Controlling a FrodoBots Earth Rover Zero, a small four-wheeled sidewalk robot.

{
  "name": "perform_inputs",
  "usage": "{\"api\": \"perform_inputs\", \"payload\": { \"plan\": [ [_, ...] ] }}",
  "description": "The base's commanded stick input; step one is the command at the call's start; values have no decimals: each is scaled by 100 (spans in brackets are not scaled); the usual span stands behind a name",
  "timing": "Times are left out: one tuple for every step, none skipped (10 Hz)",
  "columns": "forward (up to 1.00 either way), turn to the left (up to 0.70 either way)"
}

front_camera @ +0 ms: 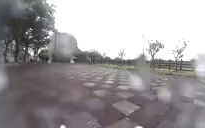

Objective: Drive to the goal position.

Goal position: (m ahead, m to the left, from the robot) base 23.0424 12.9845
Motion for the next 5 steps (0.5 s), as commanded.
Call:
{"api": "perform_inputs", "payload": {
  "plan": [
    [100, 0],
    [100, 0],
    [100, 0],
    [100, 0],
    [100, 0]
  ]
}}
